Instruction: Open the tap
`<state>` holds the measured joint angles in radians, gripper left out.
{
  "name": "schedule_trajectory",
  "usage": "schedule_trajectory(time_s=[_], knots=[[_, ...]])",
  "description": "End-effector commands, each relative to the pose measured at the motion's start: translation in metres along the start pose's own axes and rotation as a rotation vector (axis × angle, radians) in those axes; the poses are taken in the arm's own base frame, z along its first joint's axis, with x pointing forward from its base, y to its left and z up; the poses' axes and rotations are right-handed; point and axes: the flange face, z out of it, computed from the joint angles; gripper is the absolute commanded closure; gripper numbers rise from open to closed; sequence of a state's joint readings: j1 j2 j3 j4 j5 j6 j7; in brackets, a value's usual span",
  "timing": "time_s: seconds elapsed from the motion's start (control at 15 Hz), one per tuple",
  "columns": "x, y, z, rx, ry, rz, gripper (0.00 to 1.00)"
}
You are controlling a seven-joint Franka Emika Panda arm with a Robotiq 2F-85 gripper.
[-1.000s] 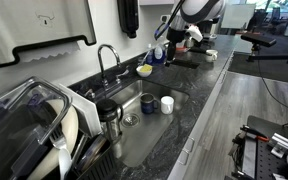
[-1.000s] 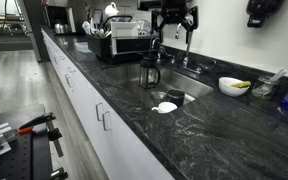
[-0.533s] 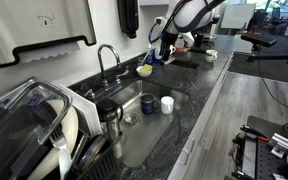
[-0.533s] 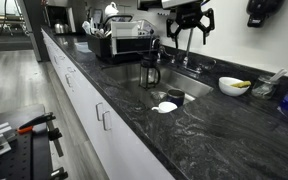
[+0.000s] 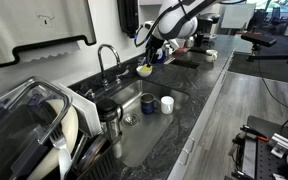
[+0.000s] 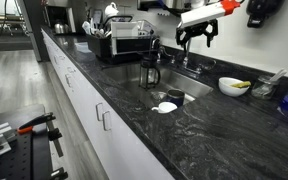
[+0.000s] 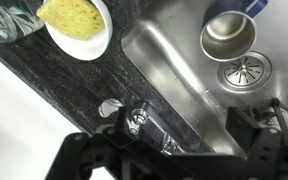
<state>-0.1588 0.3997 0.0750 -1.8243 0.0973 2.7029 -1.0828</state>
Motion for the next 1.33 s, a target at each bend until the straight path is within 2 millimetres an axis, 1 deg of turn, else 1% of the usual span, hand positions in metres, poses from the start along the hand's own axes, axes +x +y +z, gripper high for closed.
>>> schedule_trajectory(time_s=[0.0,0.2,0.67,1.27], knots=[[0.003,0.001,0.005,0.003,0.005,-0.007,0.00],[0.004,0.004,0.007,0.001,0.010,-0.008,0.00],[0.007,0.017,0.037,-0.013,-0.002,0.010,0.00],[0.020,0.040,0.063,-0.036,0.038,-0.032,0.00]])
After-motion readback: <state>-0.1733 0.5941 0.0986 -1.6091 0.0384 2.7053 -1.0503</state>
